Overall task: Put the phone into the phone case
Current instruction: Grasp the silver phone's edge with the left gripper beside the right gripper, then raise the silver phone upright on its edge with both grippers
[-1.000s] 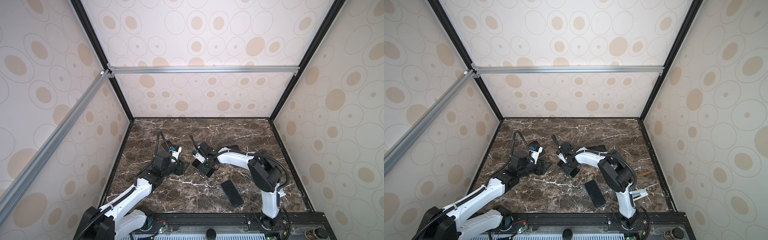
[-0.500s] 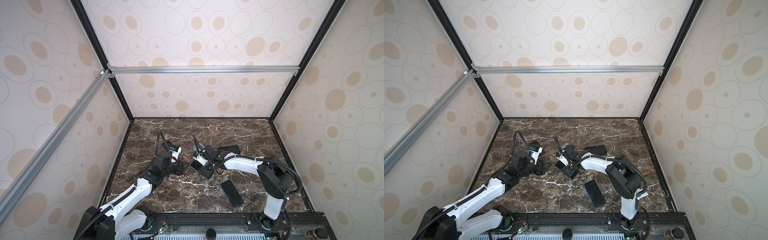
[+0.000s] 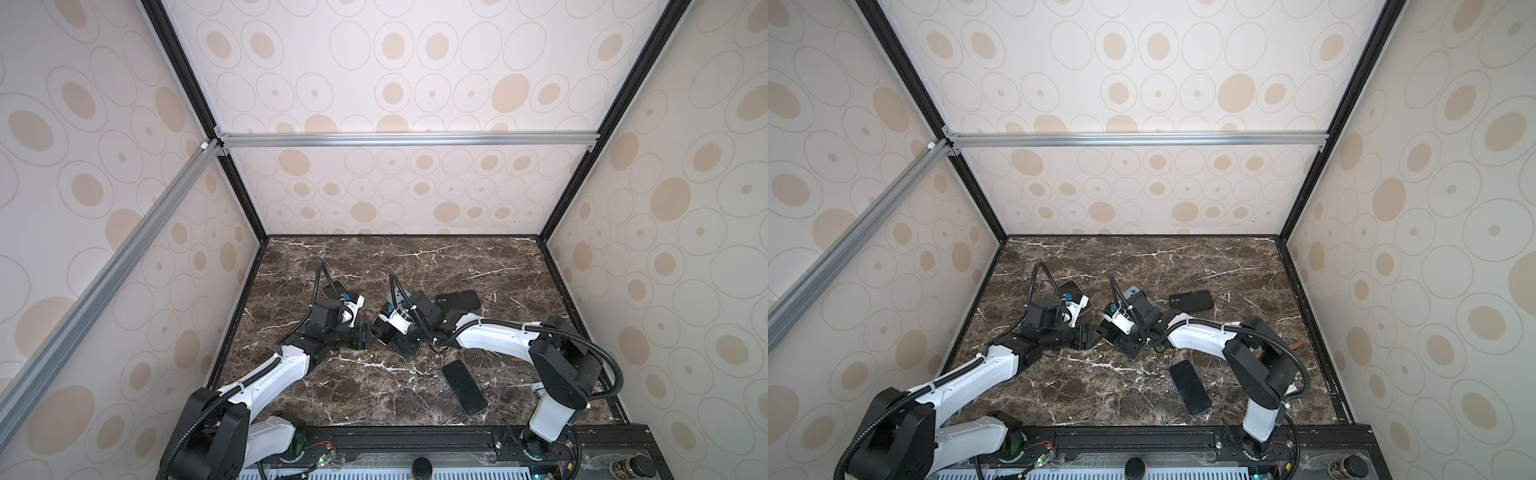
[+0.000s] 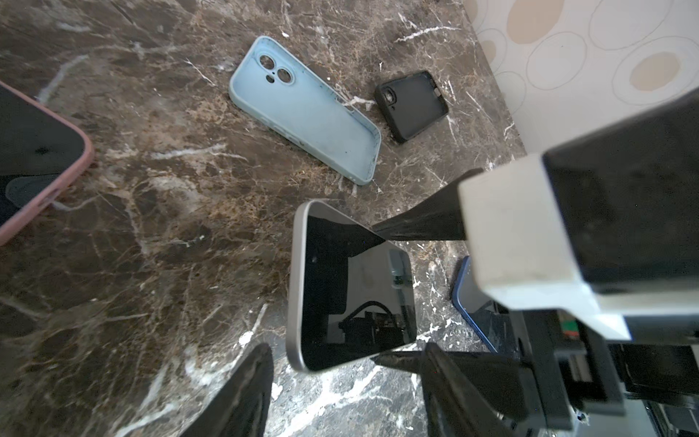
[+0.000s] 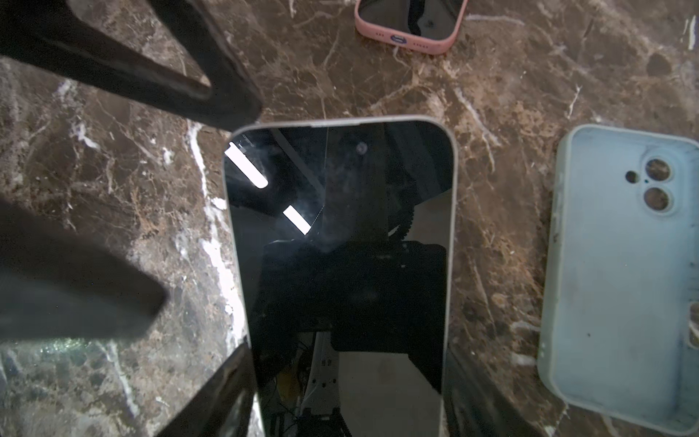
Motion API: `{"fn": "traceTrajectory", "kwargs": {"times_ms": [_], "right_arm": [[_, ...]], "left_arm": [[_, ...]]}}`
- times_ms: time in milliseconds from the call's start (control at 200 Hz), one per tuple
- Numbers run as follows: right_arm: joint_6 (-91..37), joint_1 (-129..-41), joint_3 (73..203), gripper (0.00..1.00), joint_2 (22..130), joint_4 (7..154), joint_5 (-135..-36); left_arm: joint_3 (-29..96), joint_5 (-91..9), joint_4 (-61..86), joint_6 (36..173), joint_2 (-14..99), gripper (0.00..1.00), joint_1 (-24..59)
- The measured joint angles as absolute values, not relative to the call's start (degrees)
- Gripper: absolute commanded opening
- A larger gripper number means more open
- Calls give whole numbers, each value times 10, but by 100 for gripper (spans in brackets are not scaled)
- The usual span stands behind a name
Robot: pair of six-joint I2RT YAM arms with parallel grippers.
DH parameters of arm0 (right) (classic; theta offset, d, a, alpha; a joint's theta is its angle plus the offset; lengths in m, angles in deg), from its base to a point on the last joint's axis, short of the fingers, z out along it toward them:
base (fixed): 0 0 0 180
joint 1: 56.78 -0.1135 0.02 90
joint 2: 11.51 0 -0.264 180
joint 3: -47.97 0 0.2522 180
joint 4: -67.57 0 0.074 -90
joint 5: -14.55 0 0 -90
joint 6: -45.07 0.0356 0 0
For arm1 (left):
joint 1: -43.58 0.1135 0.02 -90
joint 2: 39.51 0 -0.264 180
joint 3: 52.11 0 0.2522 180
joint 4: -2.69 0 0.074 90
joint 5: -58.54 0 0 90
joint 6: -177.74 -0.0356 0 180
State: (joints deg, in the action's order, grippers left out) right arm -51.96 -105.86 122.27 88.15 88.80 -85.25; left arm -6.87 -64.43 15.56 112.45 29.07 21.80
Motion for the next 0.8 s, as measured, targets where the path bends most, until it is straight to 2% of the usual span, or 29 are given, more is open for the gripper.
{"fn": "traceTrajectory", "kwargs": {"times_ms": [160, 255, 410, 545, 585, 635, 700, 740, 800], "right_arm": [[-522, -1067, 1214, 51, 869, 873, -862], [-523, -1069, 1214, 51, 867, 861, -865], [-528, -1069, 1212, 51, 864, 850, -877], [-530, -1069, 1205, 52, 855, 842, -875], [-529, -1069, 1202, 53, 855, 835, -870], [-529, -1069, 1201, 58, 853, 835, -870], [-528, -1069, 1201, 73, 851, 831, -869], [-527, -1069, 1201, 87, 849, 828, -867], [-519, -1069, 1201, 96, 843, 821, -868]], "left_arm": [[-68, -662, 152, 1133, 307, 60, 228], [-68, -672, 150, 1140, 314, 51, 237], [-68, -704, 127, 1156, 322, 29, 249], [-68, -744, 103, 1174, 326, 0, 253], [-68, -748, 96, 1175, 323, 0, 252], [-69, -752, 94, 1180, 323, 0, 252], [-69, -758, 89, 1182, 322, 0, 253], [-69, -759, 87, 1184, 319, 0, 255], [-71, -759, 80, 1184, 313, 0, 255]]}}
